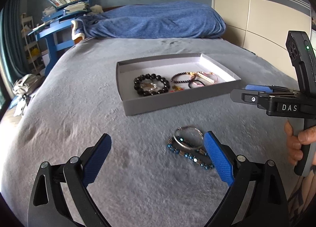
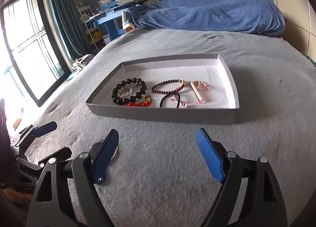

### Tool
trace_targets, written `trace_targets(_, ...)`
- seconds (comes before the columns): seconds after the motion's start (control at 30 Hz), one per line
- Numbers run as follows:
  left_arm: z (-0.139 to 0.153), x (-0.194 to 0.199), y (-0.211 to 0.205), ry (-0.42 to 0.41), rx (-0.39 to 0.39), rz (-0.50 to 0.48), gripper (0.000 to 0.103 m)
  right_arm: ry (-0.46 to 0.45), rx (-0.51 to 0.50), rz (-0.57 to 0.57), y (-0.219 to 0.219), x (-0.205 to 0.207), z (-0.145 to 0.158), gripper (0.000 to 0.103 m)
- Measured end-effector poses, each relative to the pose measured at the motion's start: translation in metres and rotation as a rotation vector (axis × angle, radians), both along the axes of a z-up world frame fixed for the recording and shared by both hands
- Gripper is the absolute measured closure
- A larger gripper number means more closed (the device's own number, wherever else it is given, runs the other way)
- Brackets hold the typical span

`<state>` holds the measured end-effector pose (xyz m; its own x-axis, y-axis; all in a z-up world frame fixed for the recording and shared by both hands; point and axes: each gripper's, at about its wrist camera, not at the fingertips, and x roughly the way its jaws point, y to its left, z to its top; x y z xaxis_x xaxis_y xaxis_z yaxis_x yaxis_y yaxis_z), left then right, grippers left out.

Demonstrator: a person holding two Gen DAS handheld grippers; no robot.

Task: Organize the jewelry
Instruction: 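Move both tools back to the thin silver bangle and blue beaded bracelet, then grasp the thin silver bangle with the left tool and lift it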

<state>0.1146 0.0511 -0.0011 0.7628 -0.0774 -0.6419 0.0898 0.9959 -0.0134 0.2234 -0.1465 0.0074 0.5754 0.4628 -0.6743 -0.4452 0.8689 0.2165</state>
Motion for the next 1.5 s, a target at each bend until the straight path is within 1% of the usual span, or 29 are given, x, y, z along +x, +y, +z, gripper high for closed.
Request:
trace_targets(0.43, -0.015, 0.002, -0.018, 0.058, 0.036, -0.074, 0.009, 0.037, -0.037, 0.008, 0.004, -0.008, -0.014, 0.022)
trace_targets(0.67, -0.021, 0.004, -0.025, 0.084, 0.051, -0.101, 0.009, 0.082, -0.073, 0.009, 0.006, -0.004, -0.028, 0.022)
trace_targets(0.87, -0.025, 0.010, -0.029, 0.103, 0.041, -0.121, 0.009, 0.097, -0.090, -0.001, 0.006, -0.001, -0.033, 0.022)
trace_targets(0.97, -0.024, 0.018, -0.025, 0.104, -0.008, -0.123, 0.009, 0.106, -0.094, -0.004, 0.006, 0.000, -0.036, 0.022)
trace_targets(1.07, -0.023, 0.031, -0.022, 0.106, -0.041, -0.117, 0.010, 0.107, -0.105, 0.003, 0.008, -0.002, -0.038, 0.022)
trace_targets(1.13, -0.024, 0.038, -0.025, 0.109, -0.038, -0.129, 0.010, 0.110, -0.111, 0.006, 0.009, -0.003, -0.039, 0.022)
trace_targets(1.23, -0.030, 0.048, -0.034, 0.134, -0.011, -0.156, 0.010, 0.112, -0.128, -0.009, 0.009, -0.004, -0.042, 0.023)
trace_targets(1.3, -0.033, 0.053, -0.035, 0.149, -0.007, -0.155, 0.012, 0.128, -0.124, -0.029, 0.005, 0.000, -0.044, 0.023)
trace_targets(1.33, -0.034, 0.055, -0.035, 0.157, -0.008, -0.152, 0.017, 0.132, -0.117, -0.035, 0.003, 0.000, -0.045, 0.023)
trace_targets(1.37, -0.036, 0.056, -0.034, 0.168, -0.007, -0.150, 0.026, 0.137, -0.096, -0.037, 0.000, 0.001, -0.044, 0.022)
trace_targets(1.43, -0.040, 0.059, -0.036, 0.195, -0.002, -0.156, 0.034, 0.136, -0.094, -0.042, -0.002, 0.001, -0.044, 0.022)
trace_targets(1.5, -0.041, 0.060, -0.036, 0.199, -0.004, -0.159, 0.038, 0.137, -0.098, -0.043, -0.001, 0.001, -0.044, 0.022)
